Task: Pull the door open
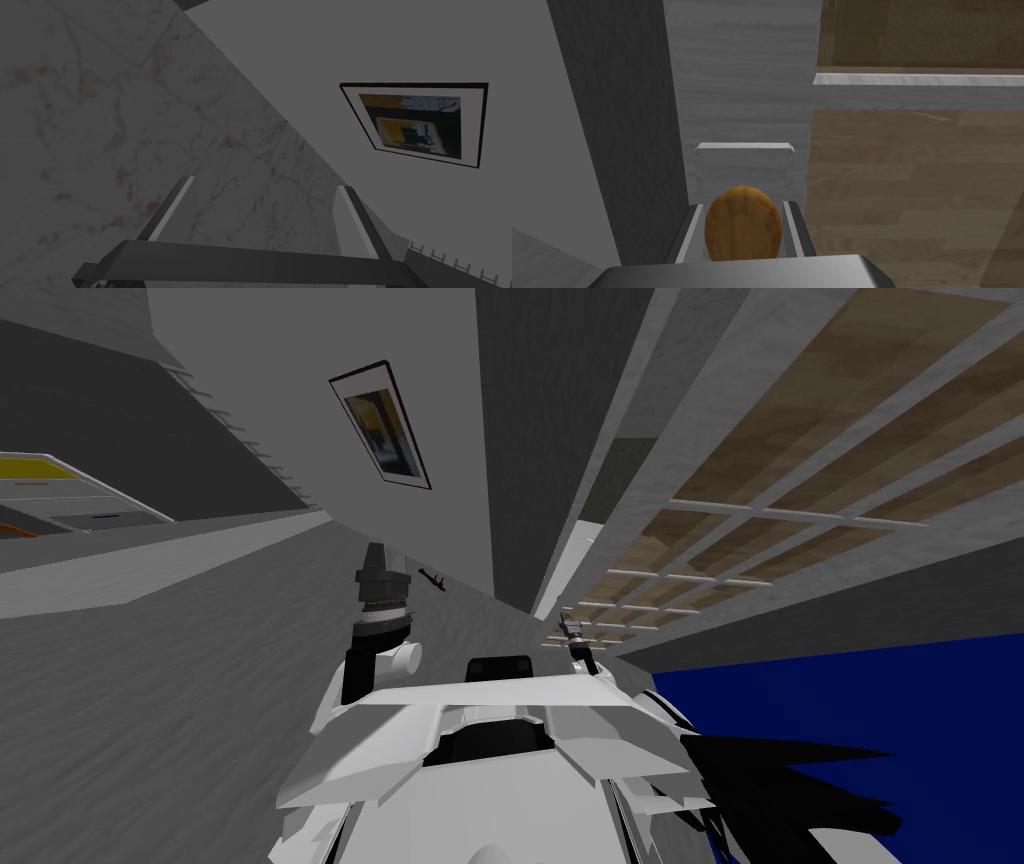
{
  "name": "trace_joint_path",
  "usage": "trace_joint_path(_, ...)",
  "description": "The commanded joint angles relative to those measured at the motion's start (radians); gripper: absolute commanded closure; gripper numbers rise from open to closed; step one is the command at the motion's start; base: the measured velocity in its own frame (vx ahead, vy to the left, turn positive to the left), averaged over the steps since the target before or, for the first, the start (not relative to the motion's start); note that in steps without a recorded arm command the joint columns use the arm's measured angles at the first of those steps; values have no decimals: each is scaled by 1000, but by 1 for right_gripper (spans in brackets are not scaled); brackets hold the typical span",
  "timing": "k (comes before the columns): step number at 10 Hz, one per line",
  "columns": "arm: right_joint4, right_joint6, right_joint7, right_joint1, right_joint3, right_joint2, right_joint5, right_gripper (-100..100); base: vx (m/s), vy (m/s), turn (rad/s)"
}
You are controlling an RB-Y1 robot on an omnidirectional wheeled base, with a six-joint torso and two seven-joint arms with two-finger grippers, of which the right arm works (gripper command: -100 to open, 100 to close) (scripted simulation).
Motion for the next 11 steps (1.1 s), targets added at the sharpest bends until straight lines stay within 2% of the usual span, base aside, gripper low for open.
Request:
trace_joint_path(1, -16, -23, -25, 25, 25, -19, 17, 100, -291, -57, 111)
trace_joint_path(4, -24, -59, -65, 48, 61, -47, 40, 100, -232, -76, 81)
trace_joint_path(5, -16, -53, -57, 43, 58, -38, 38, 100, -102, -23, 23)
trace_joint_path(6, -13, -81, -74, 58, 76, -50, 48, 100, -157, -18, 172)
trace_joint_path(10, -3, -144, -111, 86, 108, -83, 65, 100, -217, -65, 122)
trace_joint_path(11, -1, -152, -116, 90, 111, -87, 67, 100, -155, -58, 79)
